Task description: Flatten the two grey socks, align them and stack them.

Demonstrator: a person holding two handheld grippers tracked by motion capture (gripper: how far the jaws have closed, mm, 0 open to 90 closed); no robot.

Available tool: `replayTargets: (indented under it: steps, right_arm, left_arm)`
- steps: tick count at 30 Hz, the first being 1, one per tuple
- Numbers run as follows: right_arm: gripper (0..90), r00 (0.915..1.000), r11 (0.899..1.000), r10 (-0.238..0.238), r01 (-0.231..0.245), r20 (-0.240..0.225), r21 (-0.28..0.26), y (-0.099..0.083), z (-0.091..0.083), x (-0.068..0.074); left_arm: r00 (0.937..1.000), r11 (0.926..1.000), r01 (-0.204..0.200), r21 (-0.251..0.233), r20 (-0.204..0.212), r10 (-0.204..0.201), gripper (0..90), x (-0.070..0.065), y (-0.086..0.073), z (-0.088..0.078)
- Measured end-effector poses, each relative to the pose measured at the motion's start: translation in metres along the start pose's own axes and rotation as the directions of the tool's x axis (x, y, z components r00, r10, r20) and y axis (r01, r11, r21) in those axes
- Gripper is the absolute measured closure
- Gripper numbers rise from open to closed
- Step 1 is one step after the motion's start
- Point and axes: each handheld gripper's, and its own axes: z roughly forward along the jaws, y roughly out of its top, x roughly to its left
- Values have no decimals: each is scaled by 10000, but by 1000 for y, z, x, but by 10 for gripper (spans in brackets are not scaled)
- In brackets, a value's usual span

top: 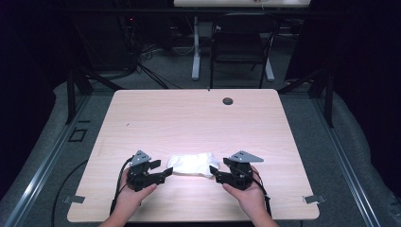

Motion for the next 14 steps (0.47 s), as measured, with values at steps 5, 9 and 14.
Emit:
replayTargets:
  steps: [5, 9, 14]
  right_arm:
    - [318, 9999, 10000, 84, -84, -79, -41, -10, -7, -4]
    - [292, 9989, 9991, -404, 408, 253, -131, -20, -8, -7]
    - [269, 9951, 9968, -797, 800, 584, -31, -25, -6, -10]
  left_arm:
    - [9999, 9999, -152, 22, -5, 152, 356, 2, -7, -7]
    - [9980, 9983, -583, 84, -228, 585, 356, 10, -18, -6]
    - [9972, 9974, -703, 158, -248, 707, 348, 16, -21, -3]
